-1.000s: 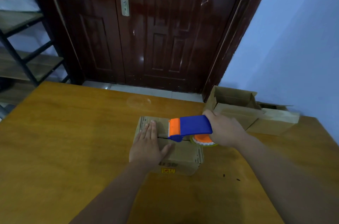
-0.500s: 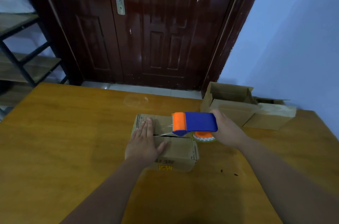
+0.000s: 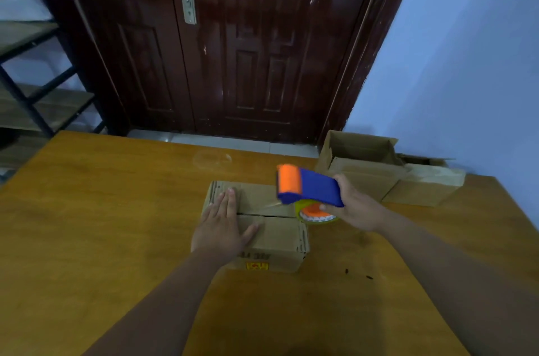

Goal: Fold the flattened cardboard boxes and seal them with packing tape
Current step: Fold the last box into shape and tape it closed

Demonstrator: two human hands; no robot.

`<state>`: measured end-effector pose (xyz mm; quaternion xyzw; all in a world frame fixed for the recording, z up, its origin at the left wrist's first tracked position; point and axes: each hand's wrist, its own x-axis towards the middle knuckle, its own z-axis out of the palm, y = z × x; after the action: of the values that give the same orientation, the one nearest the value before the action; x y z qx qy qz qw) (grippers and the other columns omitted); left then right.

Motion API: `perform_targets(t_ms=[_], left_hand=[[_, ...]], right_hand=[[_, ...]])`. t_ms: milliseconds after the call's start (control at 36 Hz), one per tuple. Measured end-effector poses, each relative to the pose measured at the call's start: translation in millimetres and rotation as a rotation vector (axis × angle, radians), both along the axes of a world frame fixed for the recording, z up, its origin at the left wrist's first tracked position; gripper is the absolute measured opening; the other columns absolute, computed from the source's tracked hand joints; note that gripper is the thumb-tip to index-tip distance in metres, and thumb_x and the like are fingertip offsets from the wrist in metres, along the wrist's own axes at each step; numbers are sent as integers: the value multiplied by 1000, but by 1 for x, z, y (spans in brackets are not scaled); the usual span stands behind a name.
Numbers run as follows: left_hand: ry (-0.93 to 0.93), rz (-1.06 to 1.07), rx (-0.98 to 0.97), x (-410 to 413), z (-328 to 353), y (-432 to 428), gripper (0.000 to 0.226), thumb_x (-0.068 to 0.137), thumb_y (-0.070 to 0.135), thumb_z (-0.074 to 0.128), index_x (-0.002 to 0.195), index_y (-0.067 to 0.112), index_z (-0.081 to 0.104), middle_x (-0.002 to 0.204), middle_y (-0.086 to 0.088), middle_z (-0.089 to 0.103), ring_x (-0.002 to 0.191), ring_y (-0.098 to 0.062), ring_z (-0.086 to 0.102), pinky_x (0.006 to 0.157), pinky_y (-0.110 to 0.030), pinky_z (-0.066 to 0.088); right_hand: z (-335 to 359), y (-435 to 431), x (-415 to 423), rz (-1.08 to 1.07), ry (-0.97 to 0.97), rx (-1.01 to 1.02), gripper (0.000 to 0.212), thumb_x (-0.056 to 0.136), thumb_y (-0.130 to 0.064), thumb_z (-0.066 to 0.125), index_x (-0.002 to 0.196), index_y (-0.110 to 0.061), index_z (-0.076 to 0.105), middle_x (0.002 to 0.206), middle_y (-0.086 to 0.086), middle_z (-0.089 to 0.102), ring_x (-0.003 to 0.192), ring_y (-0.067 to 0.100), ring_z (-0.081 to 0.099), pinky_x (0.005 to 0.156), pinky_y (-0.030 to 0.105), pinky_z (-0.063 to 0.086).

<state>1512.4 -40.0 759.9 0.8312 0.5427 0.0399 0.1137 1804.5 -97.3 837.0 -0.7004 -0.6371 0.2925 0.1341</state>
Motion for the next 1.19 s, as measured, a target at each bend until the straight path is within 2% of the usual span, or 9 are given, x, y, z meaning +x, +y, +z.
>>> perform_targets(t_ms=[83,222,389,472,583,667,778,861,1194], left_hand=[[19,-12,-2,-1,0,-1,94,86,75,13,147,12,-21,160,0,-11,146,-12,-13,117,-30,-2],[30,-9,6,0,1,-2,95,85,75,12,148,11,-21,160,-1,-10,146,-13,-12,117,-30,-2],[34,-12,0,0,1,-2,97,82,77,6,148,12,-20,160,0,-11,146,-12,-12,116,-29,-2],[31,-12,-7,-1,0,-1,95,84,76,9,148,13,-21,160,1,-12,146,-12,-12,117,-29,-3],[27,-28,0,-1,-1,-1,94,77,79,-1,149,20,-19,159,4,-15,145,-11,-14,116,-30,-5],[21,-34,7,-2,-2,0,96,71,80,-9,150,25,-16,159,5,-17,145,-11,-15,116,-30,-5],[25,-36,11,-3,-4,-1,100,71,83,-11,151,23,-12,158,5,-17,145,-11,-16,115,-31,-6],[32,-42,2,-3,-3,-1,100,71,83,-12,151,22,-13,158,4,-19,145,-12,-17,114,-30,-8],[22,-44,-10,-1,0,-2,92,76,72,-14,152,21,-9,159,2,-15,146,-13,-15,117,-32,-5]], right_hand=[[-12,-15,6,-31,-11,-4,61,80,-66,46,125,-34,20,95,-14,52,74,-4,57,58,11,42],[-29,-21,-2,-148,110,113,64,78,-63,50,127,-26,31,93,-15,53,79,-8,57,59,9,44],[-39,-22,-16,-321,283,176,49,87,-32,69,119,-40,32,96,-24,56,78,-5,56,57,3,41],[-44,-21,-21,-404,362,228,42,88,-16,67,114,-37,40,93,-14,60,79,10,60,61,15,48],[-40,-19,-24,-445,366,275,42,88,-1,60,119,-24,42,93,-7,59,84,22,63,72,45,58],[-35,-18,-23,-405,378,276,47,88,3,58,125,-20,41,100,-12,54,90,16,62,62,26,58],[-30,-18,-25,-377,303,305,44,88,1,59,118,-26,42,97,-16,52,88,11,59,69,29,55],[-29,-19,-26,-347,197,360,39,87,-2,63,117,-19,46,91,-16,52,81,4,56,65,16,40],[-34,-28,-13,-360,28,390,39,85,-4,64,119,-15,49,93,-3,57,82,11,55,65,21,41]])
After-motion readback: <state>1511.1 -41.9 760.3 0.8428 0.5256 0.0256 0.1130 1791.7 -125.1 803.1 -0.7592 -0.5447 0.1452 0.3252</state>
